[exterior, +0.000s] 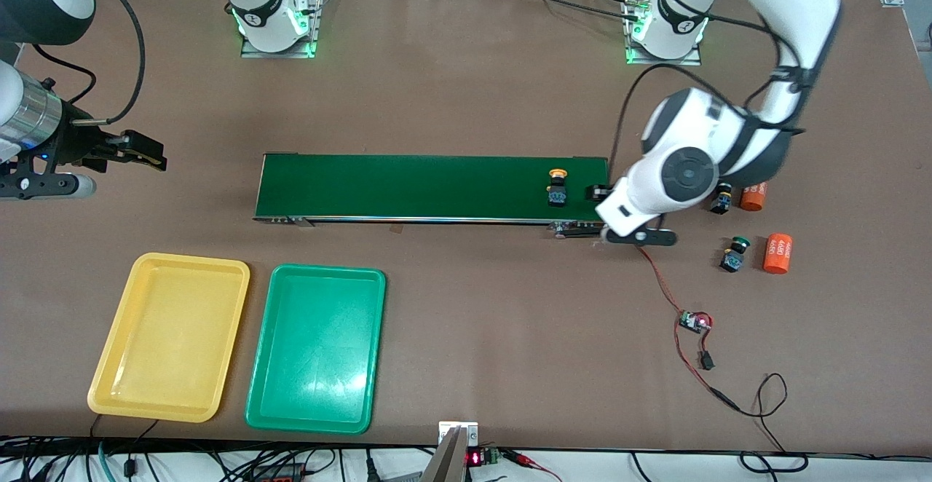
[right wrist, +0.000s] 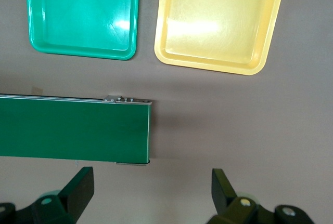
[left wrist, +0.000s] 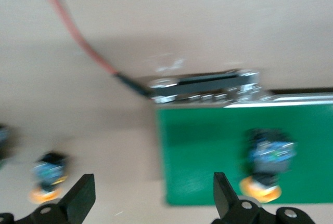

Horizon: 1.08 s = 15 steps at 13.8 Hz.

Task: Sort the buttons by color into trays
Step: 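Carry the button with the left gripper and set it on the belt, then return the left gripper and grasp another black push button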

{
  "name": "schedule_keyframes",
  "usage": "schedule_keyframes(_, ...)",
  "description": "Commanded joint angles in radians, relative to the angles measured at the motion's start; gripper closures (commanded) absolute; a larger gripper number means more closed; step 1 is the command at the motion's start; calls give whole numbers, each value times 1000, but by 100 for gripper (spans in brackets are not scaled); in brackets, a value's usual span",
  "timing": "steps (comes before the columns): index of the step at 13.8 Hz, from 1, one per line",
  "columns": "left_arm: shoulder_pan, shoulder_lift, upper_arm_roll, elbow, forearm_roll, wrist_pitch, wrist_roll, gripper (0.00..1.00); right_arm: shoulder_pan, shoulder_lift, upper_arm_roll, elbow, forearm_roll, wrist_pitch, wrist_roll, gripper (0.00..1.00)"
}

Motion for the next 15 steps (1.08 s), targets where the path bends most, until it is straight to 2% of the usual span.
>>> schedule_keyframes(1,62,-6,-4,7,69,-42,118,0,-1,8,-3,17,17,-10,10,0)
schedule_keyframes(5,145,-34,-6,2,107,-45,245,0,-3,8,-3,17,17,-10,10,0)
schedule_keyframes(7,214,-32,-7,-22,107,-33,354,0,-3,8,-3,15,17,-10,10,0)
schedule_keyframes(8,202,-50,14,-63,106,-5,392,0,-3,8,-3,15,17,-11,10,0)
schedule_keyframes(10,104,-154,139,-210,103,108,409,0,-3,8,-3,15,18,-10,11,0)
schedule_keyframes(11,78,-190,178,-293,101,169,411,0,-3,8,-3,15,17,-10,11,0)
schedule_keyframes(13,18,-210,251,-462,101,313,413,0,-6,8,-3,15,18,-8,13,0)
schedule_keyframes(15,-2,-208,272,-577,101,403,413,0,-6,13,-3,15,18,-8,13,0)
